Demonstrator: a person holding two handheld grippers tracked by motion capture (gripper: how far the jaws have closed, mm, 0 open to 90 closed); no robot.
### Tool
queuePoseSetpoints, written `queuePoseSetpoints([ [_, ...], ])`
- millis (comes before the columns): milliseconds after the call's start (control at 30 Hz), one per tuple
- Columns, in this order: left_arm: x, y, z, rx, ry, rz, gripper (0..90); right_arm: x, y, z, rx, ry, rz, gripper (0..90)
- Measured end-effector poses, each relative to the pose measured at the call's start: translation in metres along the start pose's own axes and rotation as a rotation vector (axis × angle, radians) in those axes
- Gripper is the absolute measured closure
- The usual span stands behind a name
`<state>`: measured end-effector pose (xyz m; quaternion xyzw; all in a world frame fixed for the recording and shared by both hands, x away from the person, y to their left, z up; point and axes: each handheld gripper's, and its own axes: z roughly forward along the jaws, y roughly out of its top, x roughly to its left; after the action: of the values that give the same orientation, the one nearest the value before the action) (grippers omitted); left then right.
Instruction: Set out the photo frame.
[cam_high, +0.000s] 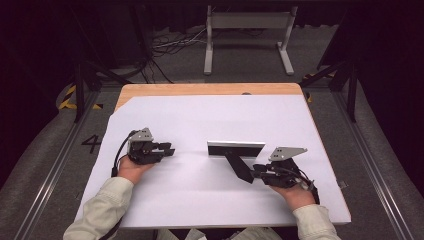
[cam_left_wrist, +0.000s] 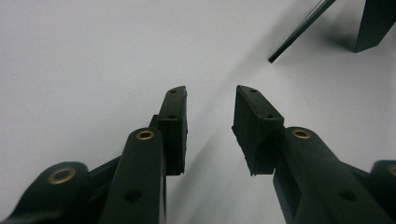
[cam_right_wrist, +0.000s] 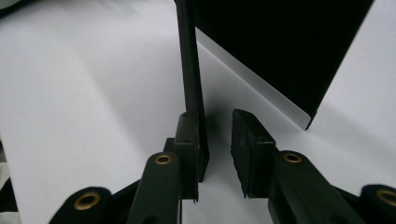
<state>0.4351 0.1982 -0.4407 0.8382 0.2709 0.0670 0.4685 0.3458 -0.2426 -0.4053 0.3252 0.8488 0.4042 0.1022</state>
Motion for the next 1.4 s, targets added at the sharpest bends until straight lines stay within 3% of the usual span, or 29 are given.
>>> queuePoseSetpoints([
  [200, -0.008, 0.005, 0.002, 0.016, 0.021, 0.035, 65.5, -0.004, 0.002, -0.016, -0.04, -0.018, -0.001, 72.9],
  [467, -0.023, 0.018, 0.005, 0.021, 0.042, 0.078, 67.6, -0.013, 0.002, -0.035, -0.096, -0.095, 0.0, 74.8],
  [667, -0.028, 0.024, 0.008, 0.019, 0.039, 0.097, 67.7, -0.018, -0.001, -0.041, -0.103, -0.122, -0.019, 74.9],
  [933, -0.03, 0.032, 0.014, 0.021, 0.036, 0.084, 68.1, -0.025, -0.005, -0.052, -0.113, -0.143, 0.011, 74.0],
  [1400, -0.035, 0.056, 0.043, 0.044, 0.036, 0.05, 75.6, -0.029, -0.009, -0.062, -0.124, -0.158, 0.025, 74.5],
])
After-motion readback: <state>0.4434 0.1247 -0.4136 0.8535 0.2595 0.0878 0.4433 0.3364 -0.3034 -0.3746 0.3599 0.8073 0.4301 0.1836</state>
